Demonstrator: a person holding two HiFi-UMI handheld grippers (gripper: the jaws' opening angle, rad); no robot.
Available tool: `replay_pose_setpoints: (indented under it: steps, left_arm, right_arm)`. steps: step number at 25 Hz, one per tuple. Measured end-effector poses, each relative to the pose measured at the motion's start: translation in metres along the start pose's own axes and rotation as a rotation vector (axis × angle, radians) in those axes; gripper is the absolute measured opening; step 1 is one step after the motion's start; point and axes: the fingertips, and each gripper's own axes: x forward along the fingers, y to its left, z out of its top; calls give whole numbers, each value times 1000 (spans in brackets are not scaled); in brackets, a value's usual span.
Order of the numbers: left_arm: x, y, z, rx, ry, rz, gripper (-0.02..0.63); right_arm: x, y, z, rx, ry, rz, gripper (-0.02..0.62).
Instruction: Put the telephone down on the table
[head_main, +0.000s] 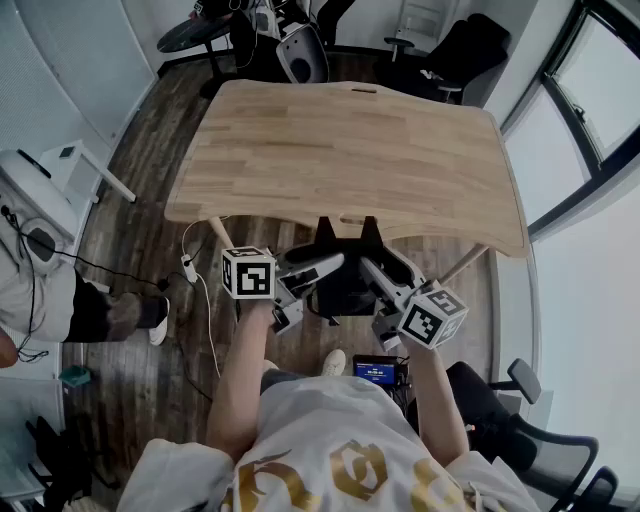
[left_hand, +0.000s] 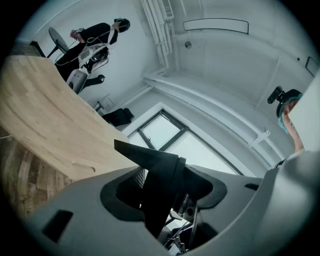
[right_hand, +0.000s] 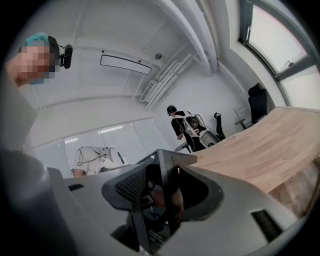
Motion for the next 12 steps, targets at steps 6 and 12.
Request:
replay_pose_setpoints:
  steps: [6,12]
  left_arm:
    - [1,-2,-1,15,-2,10,224]
    - [4,-3,1,21,4,11,225]
  right_arm:
    - [-3,0,-1,0,3,10,201]
    - [-3,-3,2,-1,4,11,201]
